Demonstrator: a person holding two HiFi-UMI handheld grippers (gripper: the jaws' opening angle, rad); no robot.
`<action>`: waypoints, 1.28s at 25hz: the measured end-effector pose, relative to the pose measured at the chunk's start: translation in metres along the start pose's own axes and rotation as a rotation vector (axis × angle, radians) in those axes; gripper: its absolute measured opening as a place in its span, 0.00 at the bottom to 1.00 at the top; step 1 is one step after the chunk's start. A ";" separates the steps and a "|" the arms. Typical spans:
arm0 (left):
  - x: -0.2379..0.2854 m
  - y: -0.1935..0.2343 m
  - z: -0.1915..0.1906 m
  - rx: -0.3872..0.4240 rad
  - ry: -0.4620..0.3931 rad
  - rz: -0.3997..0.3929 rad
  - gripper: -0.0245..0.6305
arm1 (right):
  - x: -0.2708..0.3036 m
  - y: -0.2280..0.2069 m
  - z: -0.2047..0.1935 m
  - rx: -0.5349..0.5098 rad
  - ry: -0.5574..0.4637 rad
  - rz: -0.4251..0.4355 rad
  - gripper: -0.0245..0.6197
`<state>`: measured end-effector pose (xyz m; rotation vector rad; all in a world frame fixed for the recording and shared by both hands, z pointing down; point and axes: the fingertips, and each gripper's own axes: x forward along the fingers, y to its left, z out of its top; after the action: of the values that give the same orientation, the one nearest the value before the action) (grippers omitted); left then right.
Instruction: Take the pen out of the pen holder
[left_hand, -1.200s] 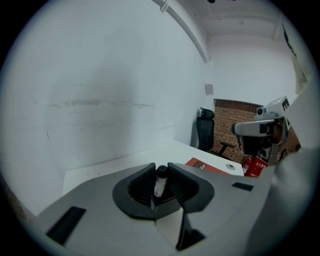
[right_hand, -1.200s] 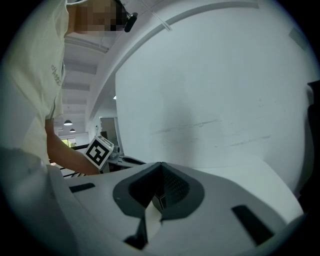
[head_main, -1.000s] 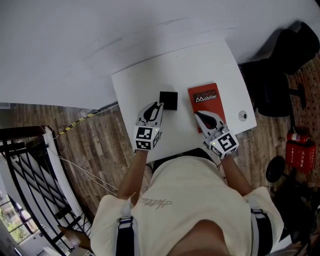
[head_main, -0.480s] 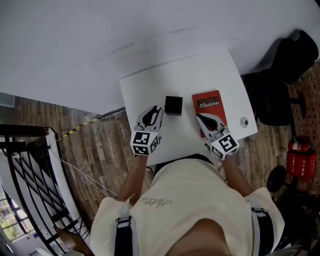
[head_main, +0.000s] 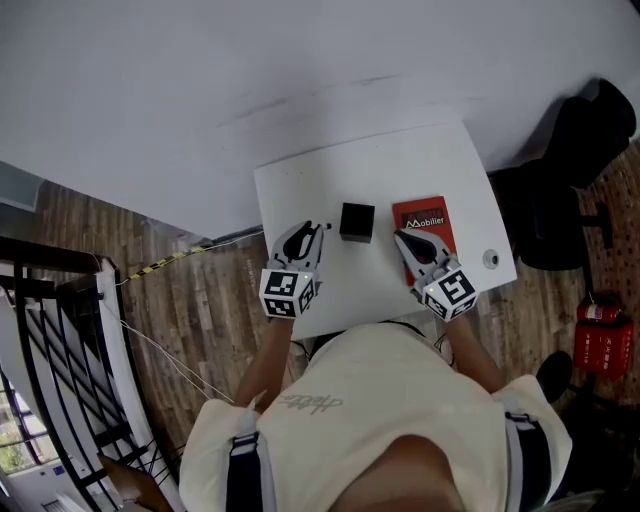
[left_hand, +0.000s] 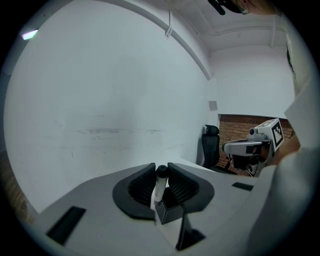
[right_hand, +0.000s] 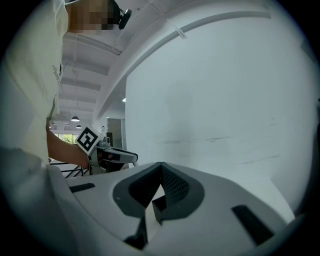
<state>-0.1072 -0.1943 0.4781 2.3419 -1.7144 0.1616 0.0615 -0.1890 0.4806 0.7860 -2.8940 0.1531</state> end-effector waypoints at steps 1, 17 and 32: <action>-0.001 0.001 0.001 0.000 -0.002 0.002 0.17 | 0.001 0.000 0.002 -0.004 -0.003 0.002 0.05; -0.015 -0.001 -0.001 -0.001 0.012 0.000 0.17 | -0.004 0.010 0.009 -0.017 0.009 0.011 0.05; -0.021 0.001 -0.011 -0.010 0.020 0.001 0.17 | -0.011 0.001 0.005 0.016 -0.020 -0.027 0.05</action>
<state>-0.1141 -0.1726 0.4844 2.3248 -1.7030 0.1757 0.0700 -0.1832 0.4740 0.8344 -2.9026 0.1672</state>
